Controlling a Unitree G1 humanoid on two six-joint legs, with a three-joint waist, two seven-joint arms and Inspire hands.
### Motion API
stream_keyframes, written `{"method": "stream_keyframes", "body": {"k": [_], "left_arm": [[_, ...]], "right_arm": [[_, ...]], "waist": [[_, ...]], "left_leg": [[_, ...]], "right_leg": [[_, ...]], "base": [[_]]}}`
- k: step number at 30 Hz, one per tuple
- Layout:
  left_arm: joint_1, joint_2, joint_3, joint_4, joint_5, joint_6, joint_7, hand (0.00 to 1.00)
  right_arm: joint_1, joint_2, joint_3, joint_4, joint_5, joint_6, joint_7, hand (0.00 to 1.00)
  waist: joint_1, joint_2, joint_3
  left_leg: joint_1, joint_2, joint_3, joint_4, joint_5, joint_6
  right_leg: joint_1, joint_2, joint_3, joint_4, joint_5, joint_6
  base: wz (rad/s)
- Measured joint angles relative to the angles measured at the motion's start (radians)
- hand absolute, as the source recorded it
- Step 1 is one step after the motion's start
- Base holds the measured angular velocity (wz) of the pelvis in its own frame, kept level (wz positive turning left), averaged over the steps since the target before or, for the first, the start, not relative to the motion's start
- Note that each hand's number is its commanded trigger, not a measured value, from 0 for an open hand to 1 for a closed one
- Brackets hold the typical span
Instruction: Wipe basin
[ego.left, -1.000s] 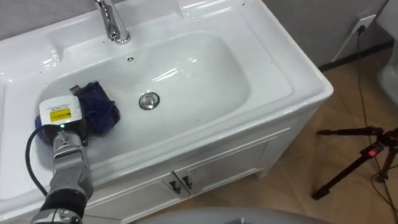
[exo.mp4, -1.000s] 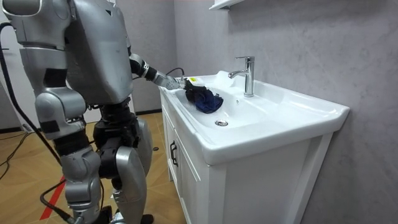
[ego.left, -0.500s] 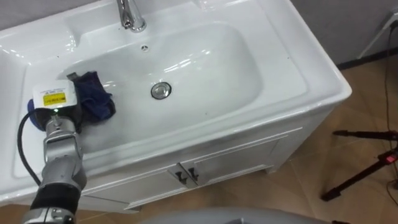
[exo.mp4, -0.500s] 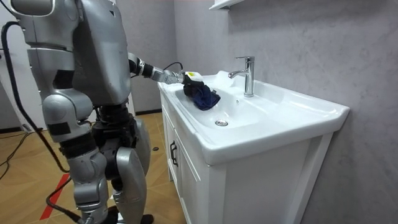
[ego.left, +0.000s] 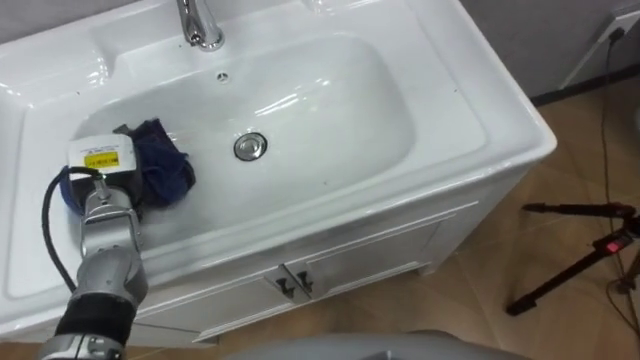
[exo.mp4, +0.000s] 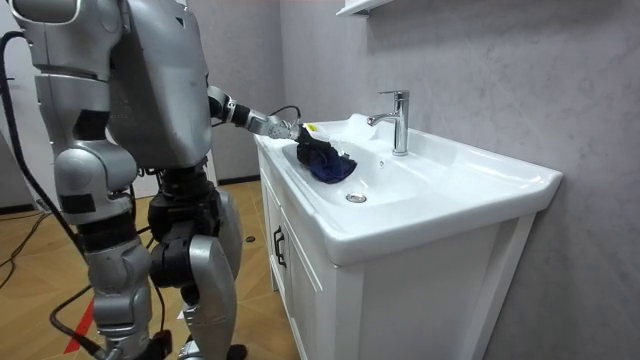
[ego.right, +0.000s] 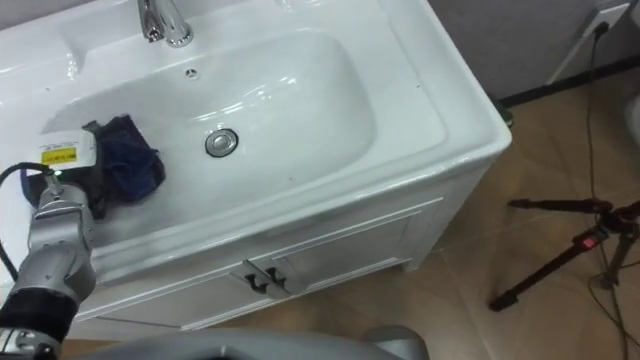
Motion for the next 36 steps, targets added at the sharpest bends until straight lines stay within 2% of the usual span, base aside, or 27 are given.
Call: {"method": "stream_keyframes", "body": {"k": [2,5,9,11,14,15,20,22,25,28,31,35,36], "left_arm": [[-0.004,-0.003,-0.033,0.018,-0.002,0.009,-0.013,1.0],[-0.004,-0.031,-0.055,0.023,-0.001,0.007,-0.039,1.0],[-0.006,-0.067,-0.08,0.032,0.0,0.036,-0.037,1.0],[-0.005,-0.076,-0.085,0.032,-0.001,0.053,-0.037,1.0],[-0.002,-0.105,-0.093,0.043,-0.001,0.084,-0.016,1.0],[-0.003,-0.123,-0.093,0.062,-0.001,0.093,0.002,1.0],[-0.03,-0.173,-0.105,0.098,-0.055,0.103,0.062,1.0],[-0.041,-0.186,-0.138,0.084,-0.081,0.117,0.063,1.0],[-0.069,-0.196,-0.203,0.074,-0.107,0.124,0.056,1.0],[-0.119,-0.233,-0.25,0.076,-0.138,0.124,0.044,1.0],[-0.165,-0.246,-0.297,0.056,-0.211,0.116,0.019,1.0],[-0.181,-0.247,-0.317,0.018,-0.267,0.115,0.003,1.0],[-0.185,-0.247,-0.318,0.008,-0.288,0.114,0.001,1.0]], "right_arm": [[-0.002,0.002,0.009,0.012,-0.003,0.0,-0.004,0.0],[0.0,0.015,0.017,0.02,-0.027,-0.003,-0.003,0.0],[0.0,0.026,0.047,0.027,0.008,0.004,-0.005,0.0],[0.001,0.034,0.06,0.025,0.015,0.011,-0.005,0.0],[0.016,0.047,0.073,0.016,0.008,0.024,-0.005,0.0],[0.017,0.053,0.073,0.016,-0.002,0.025,-0.005,0.0],[0.019,0.07,0.095,0.018,-0.004,0.066,-0.002,0.0],[0.016,0.08,0.11,0.006,-0.004,0.089,0.021,0.0],[0.011,0.084,0.117,-0.001,-0.003,0.098,0.038,0.0],[0.007,0.087,0.146,-0.011,-0.005,0.106,0.05,0.0],[-0.01,0.087,0.155,-0.008,-0.023,0.11,0.062,0.0],[-0.021,0.088,0.155,-0.016,-0.046,0.109,0.072,0.0],[-0.023,0.086,0.155,-0.02,-0.046,0.108,0.072,0.0]], "waist": [[-0.008,-0.002,0.0011],[-0.027,-0.003,0.0018],[-0.045,-0.004,0.0014],[-0.05,-0.008,-0.0001],[-0.06,-0.016,-0.0012],[-0.066,-0.021,-0.0028],[-0.086,-0.03,-0.0034],[-0.107,-0.042,-0.002],[-0.146,-0.057,0.001],[-0.169,-0.066,0.0009],[-0.193,-0.061,0.0013],[-0.212,-0.055,0.0011],[-0.215,-0.05,0.0037]], "left_leg": [[0.01,0.001,0.018,0.0,0.0,0.0],[0.022,-0.001,0.02,0.0,0.0,0.0],[0.028,-0.003,0.029,0.0,0.0,0.0],[0.029,-0.003,0.032,-0.001,0.0,0.0],[0.044,-0.003,0.045,-0.006,0.0,0.0],[0.049,-0.004,0.047,-0.007,0.0,0.0],[0.063,-0.009,0.046,-0.009,0.0,0.0],[0.063,-0.009,0.047,-0.009,0.0,0.0],[0.058,-0.011,0.047,-0.01,0.0,0.0],[0.054,-0.013,0.051,-0.01,0.0,0.001],[0.046,-0.014,0.058,-0.01,-0.001,0.002],[0.046,-0.013,0.07,-0.01,-0.001,0.001],[0.046,-0.013,0.071,-0.01,-0.001,0.001]], "right_leg": [[0.007,0.001,0.014,0.0,0.0,0.0],[0.015,0.0,0.02,0.0,-0.003,0.003],[0.015,-0.002,0.029,0.0,-0.006,0.006],[0.016,-0.002,0.03,0.0,-0.006,0.006],[0.028,-0.001,0.037,0.0,-0.006,0.006],[0.038,-0.002,0.038,0.0,-0.006,0.007],[0.04,-0.006,0.046,0.001,-0.011,0.011],[0.04,-0.007,0.046,0.001,-0.01,0.012],[0.04,-0.009,0.046,0.0,-0.009,0.015],[0.034,-0.01,0.051,-0.001,-0.007,0.019],[0.027,-0.013,0.053,-0.002,-0.005,0.021],[0.024,-0.013,0.054,0.001,-0.002,0.02],[0.025,-0.013,0.054,0.001,-0.002,0.02]], "base": [[-0.13],[-0.02],[-0.05],[0.0],[-0.06],[-0.04],[-0.03],[0.0],[0.0],[-0.03],[-0.03],[-0.02],[0.0]]}}
